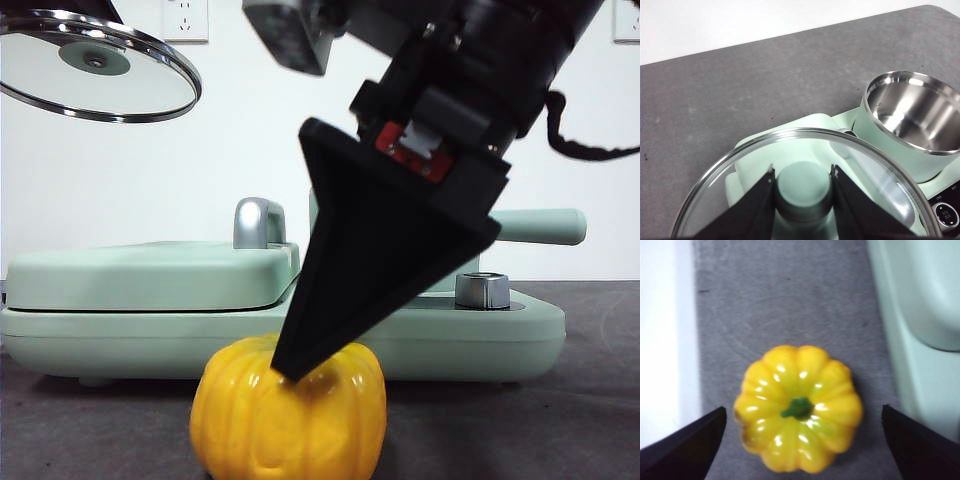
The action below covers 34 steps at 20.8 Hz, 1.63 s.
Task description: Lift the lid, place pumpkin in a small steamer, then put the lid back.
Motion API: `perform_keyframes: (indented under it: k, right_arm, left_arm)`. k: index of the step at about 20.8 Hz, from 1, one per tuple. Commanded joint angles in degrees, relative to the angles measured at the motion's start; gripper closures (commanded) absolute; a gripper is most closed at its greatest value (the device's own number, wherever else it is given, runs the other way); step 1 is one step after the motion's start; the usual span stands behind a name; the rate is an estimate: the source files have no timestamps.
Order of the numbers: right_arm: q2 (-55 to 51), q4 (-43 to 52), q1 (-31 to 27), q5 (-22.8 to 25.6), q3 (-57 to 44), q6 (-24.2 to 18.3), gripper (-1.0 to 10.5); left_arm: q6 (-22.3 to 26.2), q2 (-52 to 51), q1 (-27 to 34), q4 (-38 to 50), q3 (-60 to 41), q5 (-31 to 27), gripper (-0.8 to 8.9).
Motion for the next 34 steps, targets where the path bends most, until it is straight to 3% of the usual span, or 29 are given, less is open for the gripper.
perform_keyframes:
  k: [1,8,15,28,34]
  right_arm:
    - [2.0,1.3,0.7,-0.6,1.0,2.1,4.5]
    - [5.2,1.9,0.7,-0.5,1.0,4.3,4.8]
    - [3.6,-2.3,0.5,-0.9,1.6,10.6,5.5]
    - [-3.0,-33.3,-1.7,7.1,15.1,24.2,5.5]
    - [-3.0,-45.5,-4.9,8.1,23.3,27.6,5.5]
  left_arm:
    - [0.6,0.0,0.1,2.0,0.7,0.1,7.98]
    - [1.1,0.0,1.0,2.0,0.7,0.1,7.98]
    - [1.3,0.0,1.5,2.0,0.7,0.1,7.98]
    - [1.3,0.0,1.5,2.0,0.7,0.1,7.98]
    - [1.3,0.0,1.6,2.2,0.7,0.1,7.98]
